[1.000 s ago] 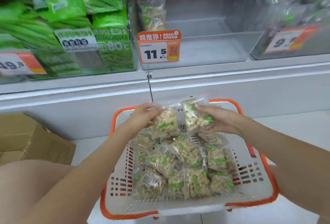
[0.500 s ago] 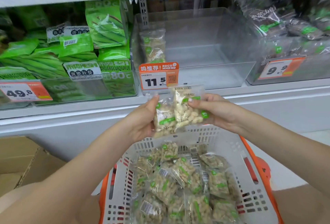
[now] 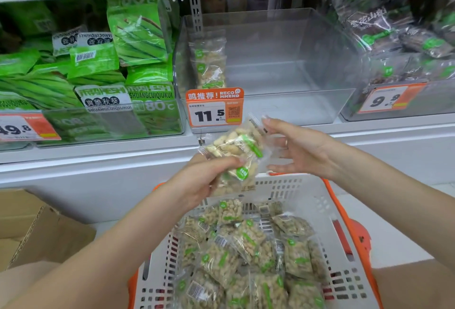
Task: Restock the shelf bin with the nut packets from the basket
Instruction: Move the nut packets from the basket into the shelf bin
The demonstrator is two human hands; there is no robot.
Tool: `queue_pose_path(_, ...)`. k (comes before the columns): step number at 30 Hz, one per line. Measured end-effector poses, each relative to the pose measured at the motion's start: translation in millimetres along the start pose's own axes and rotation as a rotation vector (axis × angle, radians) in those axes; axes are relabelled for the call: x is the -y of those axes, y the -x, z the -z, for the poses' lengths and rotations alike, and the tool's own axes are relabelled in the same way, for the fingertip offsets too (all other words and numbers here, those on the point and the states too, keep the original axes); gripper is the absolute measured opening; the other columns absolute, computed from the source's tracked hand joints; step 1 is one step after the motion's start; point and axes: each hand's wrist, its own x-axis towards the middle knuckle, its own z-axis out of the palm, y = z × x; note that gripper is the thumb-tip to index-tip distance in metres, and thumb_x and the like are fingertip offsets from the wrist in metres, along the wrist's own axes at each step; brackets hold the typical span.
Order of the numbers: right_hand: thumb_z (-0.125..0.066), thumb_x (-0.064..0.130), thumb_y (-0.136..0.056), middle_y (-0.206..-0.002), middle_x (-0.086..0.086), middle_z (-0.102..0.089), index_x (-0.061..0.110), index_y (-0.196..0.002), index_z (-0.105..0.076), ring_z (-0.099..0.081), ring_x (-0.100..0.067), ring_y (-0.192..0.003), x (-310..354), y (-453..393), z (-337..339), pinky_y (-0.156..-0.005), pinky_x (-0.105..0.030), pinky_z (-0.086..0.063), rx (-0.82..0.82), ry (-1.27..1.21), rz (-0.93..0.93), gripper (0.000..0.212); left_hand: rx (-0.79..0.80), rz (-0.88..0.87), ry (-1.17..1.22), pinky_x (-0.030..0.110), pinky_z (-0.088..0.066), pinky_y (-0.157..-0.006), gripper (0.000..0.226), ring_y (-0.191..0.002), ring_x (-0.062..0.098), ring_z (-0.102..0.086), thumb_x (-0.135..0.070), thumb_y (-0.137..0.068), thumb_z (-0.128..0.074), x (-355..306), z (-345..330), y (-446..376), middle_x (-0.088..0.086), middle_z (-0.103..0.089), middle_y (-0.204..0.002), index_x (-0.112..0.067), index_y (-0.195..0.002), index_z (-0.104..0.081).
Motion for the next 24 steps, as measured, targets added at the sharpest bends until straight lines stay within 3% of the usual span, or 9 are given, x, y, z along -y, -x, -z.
queue_pose_path(4, -0.069, 0.059, -0.064, -0.090, 0.008, -0.068, 0.028, -0.109, -0.066, -0.057, -0.014, -0.073, -1.0, 7.5, 5.6, -0.066, -0.029, -0.050, -0.016, 0.362, 0.087, 0.055, 0.038, -0.021, -0.159, 0.023, -0.049, -0.064, 0.054, -0.074, 0.014, -0.069, -0.011, -0.069, -0.080, 2.8, 2.6, 8.6, 0.001, -0.075, -0.087, -0.005, -0.118, -0.059)
queue_pose_path(6, -0.072, 0.044, -0.075, -0.080, 0.007, -0.067, 0.023, -0.100, -0.068, -0.054, -0.017, -0.065, -5.1, 8.3, 4.2, -0.061, -0.026, -0.050, -0.046, 0.328, 0.122, 0.033, 0.044, -0.032, -0.170, 0.018, -0.051, -0.063, 0.059, -0.074, 0.009, -0.069, -0.020, -0.066, -0.084, 3.8, 1.2, 12.1, -0.003, -0.075, -0.085, -0.008, -0.118, -0.059)
queue_pose_path(9, -0.069, 0.024, -0.085, -0.069, 0.003, -0.066, 0.017, -0.093, -0.060, -0.062, -0.015, -0.049, -8.3, 9.4, 0.7, -0.049, -0.024, -0.053, -0.101, 0.080, 0.053, 0.014, 0.018, -0.021, -0.032, 0.036, -0.043, -0.103, 0.091, -0.094, 0.019, -0.054, -0.051, -0.050, -0.087, 1.4, -1.1, 13.5, 0.006, -0.066, -0.115, -0.014, -0.127, -0.054)
queue_pose_path(10, -0.067, 0.019, -0.086, -0.068, 0.001, -0.066, 0.016, -0.092, -0.057, -0.065, -0.017, -0.048, -9.2, 10.1, -1.6, -0.047, -0.025, -0.054, -0.108, -0.022, 0.019, 0.013, 0.020, -0.017, 0.042, 0.040, -0.039, -0.105, 0.089, -0.097, 0.023, -0.047, -0.056, -0.050, -0.086, -0.4, -1.2, 13.5, 0.010, -0.063, -0.115, -0.016, -0.124, -0.058)
queue_pose_path(13, -0.063, 0.011, -0.089, -0.076, -0.009, -0.067, 0.010, -0.101, -0.055, -0.069, -0.022, -0.054, -16.9, 12.0, -14.1, -0.050, -0.032, -0.058, -0.073, -0.226, -0.024, 0.015, 0.006, -0.036, 0.256, 0.037, -0.057, -0.076, 0.052, -0.089, 0.027, -0.058, -0.044, -0.065, -0.079, -9.7, -1.4, 17.6, 0.012, -0.067, -0.101, -0.017, -0.107, -0.067)
queue_pose_path(15, -0.061, 0.008, -0.089, -0.083, -0.013, -0.066, 0.004, -0.115, -0.054, -0.070, -0.023, -0.059, -23.9, 12.0, -25.2, -0.054, -0.035, -0.060, -0.059, -0.353, -0.011, 0.027, 0.015, -0.046, 0.388, 0.033, -0.058, -0.069, 0.056, -0.092, 0.023, -0.062, -0.047, -0.069, -0.074, -14.7, -0.4, 19.8, 0.010, -0.065, -0.108, -0.016, -0.114, -0.063)
queue_pose_path(17, -0.061, 0.006, -0.089, -0.082, -0.013, -0.067, -0.001, -0.110, -0.056, -0.071, -0.023, -0.062, -28.7, 11.8, -33.7, -0.056, -0.037, -0.061, -0.079, -0.528, 0.027, 0.022, 0.007, -0.050, 0.508, 0.035, -0.057, -0.075, 0.078, -0.107, 0.026, -0.060, -0.057, -0.062, -0.073, -16.6, 0.8, 20.8, 0.012, -0.062, -0.119, -0.013, -0.125, -0.057)
queue_pose_path(19, -0.062, 0.004, -0.089, -0.081, -0.013, -0.068, 0.005, -0.091, -0.053, -0.070, -0.023, -0.068, -30.3, 11.2, -39.1, -0.062, -0.038, -0.061, -0.121, -0.597, 0.082, 0.009, -0.006, -0.105, 0.469, 0.034, -0.055, -0.076, 0.080, -0.102, 0.025, -0.059, -0.055, -0.057, -0.078, -16.2, -1.1, 22.9, 0.011, -0.061, -0.112, -0.012, -0.122, -0.058)
queue_pose_path(24, -0.069, 0.018, -0.086, -0.090, -0.011, -0.064, 0.013, -0.084, -0.045, -0.063, -0.017, -0.078, -43.2, 12.2, -53.6, -0.068, -0.025, -0.058, -0.214, -0.261, 0.165, 0.024, -0.083, -0.205, 0.199, 0.047, -0.050, -0.096, 0.071, -0.103, 0.024, -0.067, -0.030, -0.065, -0.080, -3.7, -4.6, 22.1, 0.007, -0.069, -0.115, -0.012, -0.128, -0.051)
